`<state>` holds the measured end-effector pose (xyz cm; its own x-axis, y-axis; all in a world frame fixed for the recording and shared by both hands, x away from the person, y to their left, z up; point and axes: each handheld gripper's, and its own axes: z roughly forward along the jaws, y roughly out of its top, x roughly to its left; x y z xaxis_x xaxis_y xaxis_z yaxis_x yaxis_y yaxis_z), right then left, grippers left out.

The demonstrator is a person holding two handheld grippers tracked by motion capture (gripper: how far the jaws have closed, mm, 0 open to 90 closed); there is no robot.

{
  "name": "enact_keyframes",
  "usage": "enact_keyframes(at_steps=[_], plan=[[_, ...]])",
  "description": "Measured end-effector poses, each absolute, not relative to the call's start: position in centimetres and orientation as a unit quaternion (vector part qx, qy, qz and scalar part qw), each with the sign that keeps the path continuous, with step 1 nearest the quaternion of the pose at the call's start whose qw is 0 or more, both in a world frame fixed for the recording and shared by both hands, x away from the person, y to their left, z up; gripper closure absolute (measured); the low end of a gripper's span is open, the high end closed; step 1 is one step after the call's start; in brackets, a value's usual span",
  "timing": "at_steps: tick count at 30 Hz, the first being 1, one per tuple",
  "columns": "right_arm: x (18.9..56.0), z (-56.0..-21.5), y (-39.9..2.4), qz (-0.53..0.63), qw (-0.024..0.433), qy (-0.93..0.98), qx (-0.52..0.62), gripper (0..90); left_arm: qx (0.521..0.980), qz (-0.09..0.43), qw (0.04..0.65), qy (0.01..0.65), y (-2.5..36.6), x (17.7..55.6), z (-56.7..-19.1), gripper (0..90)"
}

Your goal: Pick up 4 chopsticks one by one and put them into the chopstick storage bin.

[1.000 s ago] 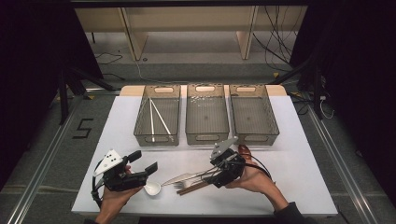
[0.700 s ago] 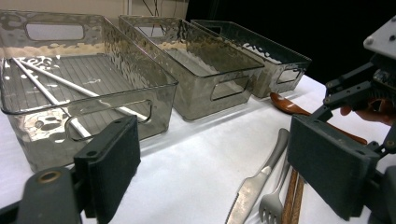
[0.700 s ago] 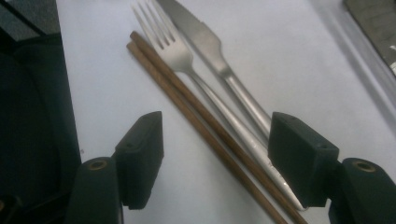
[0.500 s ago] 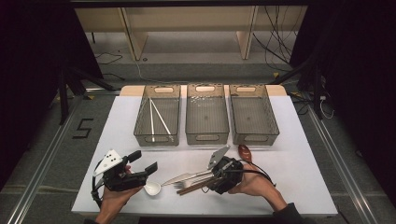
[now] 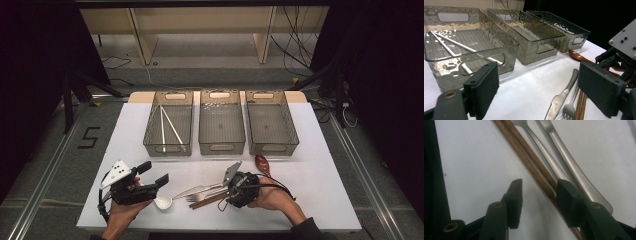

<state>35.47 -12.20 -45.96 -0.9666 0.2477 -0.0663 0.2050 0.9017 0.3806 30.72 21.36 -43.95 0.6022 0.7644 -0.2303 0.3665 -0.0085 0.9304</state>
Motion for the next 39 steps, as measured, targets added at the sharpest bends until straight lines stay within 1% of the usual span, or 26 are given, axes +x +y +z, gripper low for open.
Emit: enact_keyframes(at_steps=[2,9,19,25,33,39], plan=[[35.5,-46.0,-12.2,0.186,0.06,0.974,0.115,58.4,0.688,0.174,0.572,0.411,21.3,30.7,-44.0,16.9],[35.4,-46.2,-12.1,0.171,0.052,0.979,0.101,65.4,0.689,0.174,0.571,0.411,21.3,30.7,-44.0,16.9],[34.5,-45.7,-10.9,0.114,0.054,0.991,0.04,74.7,0.689,0.175,0.571,0.41,21.3,30.7,-44.0,16.9],[34.2,-45.6,-10.6,0.092,0.047,0.994,0.021,78.0,0.69,0.175,0.571,0.41,21.3,30.7,-44.0,16.9],[33.7,-45.7,-10.3,0.081,0.055,0.995,-0.014,81.9,0.691,0.175,0.57,0.409,21.3,30.7,-44.0,16.9],[33.4,-45.7,-10.1,0.072,0.053,0.996,-0.019,83.9,0.691,0.175,0.57,0.409,21.3,30.7,-44.0,16.9]])
